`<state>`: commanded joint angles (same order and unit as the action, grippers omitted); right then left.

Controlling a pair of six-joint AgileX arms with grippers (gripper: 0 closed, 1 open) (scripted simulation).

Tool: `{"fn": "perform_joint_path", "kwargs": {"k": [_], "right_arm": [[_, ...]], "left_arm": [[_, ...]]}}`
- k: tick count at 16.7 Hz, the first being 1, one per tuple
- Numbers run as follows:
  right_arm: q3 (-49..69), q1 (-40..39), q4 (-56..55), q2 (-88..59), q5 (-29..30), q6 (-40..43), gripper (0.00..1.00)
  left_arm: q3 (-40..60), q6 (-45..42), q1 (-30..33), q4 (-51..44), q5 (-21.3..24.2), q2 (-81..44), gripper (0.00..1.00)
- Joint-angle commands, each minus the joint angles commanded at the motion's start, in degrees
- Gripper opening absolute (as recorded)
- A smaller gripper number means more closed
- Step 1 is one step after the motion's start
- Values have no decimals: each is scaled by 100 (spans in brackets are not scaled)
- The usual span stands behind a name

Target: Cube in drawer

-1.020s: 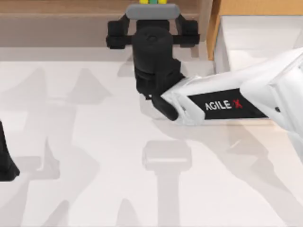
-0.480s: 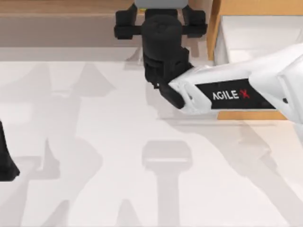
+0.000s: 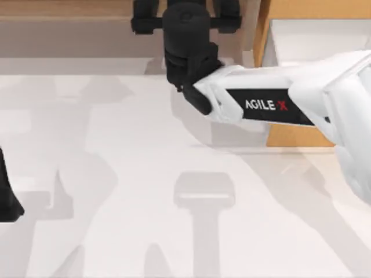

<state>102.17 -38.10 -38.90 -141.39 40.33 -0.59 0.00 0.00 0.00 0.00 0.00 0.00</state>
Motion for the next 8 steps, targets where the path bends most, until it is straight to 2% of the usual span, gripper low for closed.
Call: {"fn": "perform_joint_path", "kwargs": {"k": [6,8], "right_arm": [[263,65,59,-214,-67,-11,100],[263,65,59,-214,-67,-11,85]], "left_arm": [[0,0,0,0,0,0,100],[0,0,0,0,0,0,100]]}}
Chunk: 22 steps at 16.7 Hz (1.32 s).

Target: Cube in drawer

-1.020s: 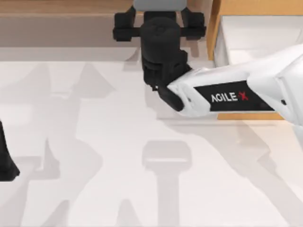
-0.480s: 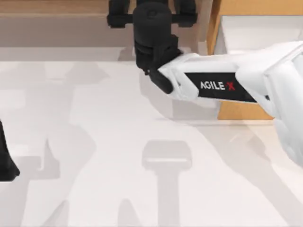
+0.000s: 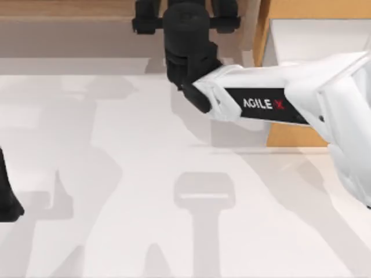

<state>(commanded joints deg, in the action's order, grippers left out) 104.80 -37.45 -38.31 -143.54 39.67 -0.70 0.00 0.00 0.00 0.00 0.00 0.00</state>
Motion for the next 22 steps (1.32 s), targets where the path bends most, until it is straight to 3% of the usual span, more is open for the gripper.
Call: {"fn": "perform_joint_path", "kwargs": {"k": [11,22], "right_arm": [[0,0,0,0,0,0,2],[32,-89,6,98,79,-74,0]], "left_arm": [[0,0,0,0,0,0,100],[0,0,0,0,0,0,100]]}}
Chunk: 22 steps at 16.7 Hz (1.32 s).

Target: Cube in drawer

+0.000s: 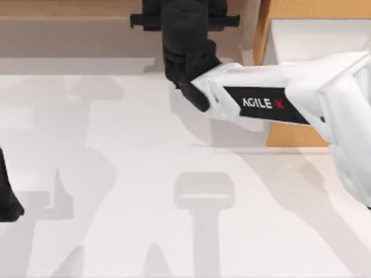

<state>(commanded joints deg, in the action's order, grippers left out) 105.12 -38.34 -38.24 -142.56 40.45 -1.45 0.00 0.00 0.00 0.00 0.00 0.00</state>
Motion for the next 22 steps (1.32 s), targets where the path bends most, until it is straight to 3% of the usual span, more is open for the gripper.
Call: {"fn": "perform_joint_path", "kwargs": {"k": [6,12,19,22], "right_arm": [[332,-601,-51,803,632,-546,0],[-509,-114,25,485,85,13,0],[-540,-95,72,486,50,35,0],[-501,-112,571,687,-83,-17,0]], "left_arm": [[0,0,0,0,0,0,100],[0,0,0,0,0,0,100],[0,0,0,0,0,0,100],[0,0,0,0,0,0,100]]}}
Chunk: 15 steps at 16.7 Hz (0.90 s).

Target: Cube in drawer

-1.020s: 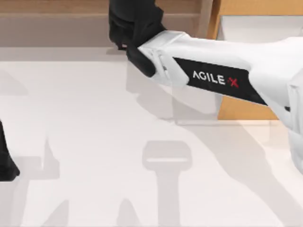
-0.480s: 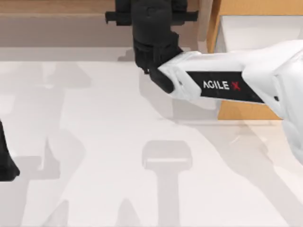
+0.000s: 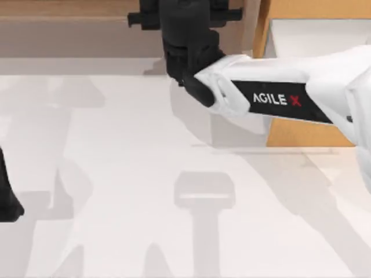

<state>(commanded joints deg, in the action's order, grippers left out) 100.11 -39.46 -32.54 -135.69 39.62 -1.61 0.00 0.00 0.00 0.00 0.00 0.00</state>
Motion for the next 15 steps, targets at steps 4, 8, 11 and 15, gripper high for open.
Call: {"fn": "perform_joint_path", "kwargs": {"k": [4,8,11,15], "right_arm": [[106,-41,1397,470,-384,-130,0],[311,-5,3329,1005,-939,-294,0],[548,136,4942,1349,-1425,-418,0],[995,567,7059,1612,-2099,-563,0]], "left_arm": [[0,0,0,0,0,0,100],[0,0,0,0,0,0,100],[0,0,0,0,0,0,100],[0,0,0,0,0,0,100]]}}
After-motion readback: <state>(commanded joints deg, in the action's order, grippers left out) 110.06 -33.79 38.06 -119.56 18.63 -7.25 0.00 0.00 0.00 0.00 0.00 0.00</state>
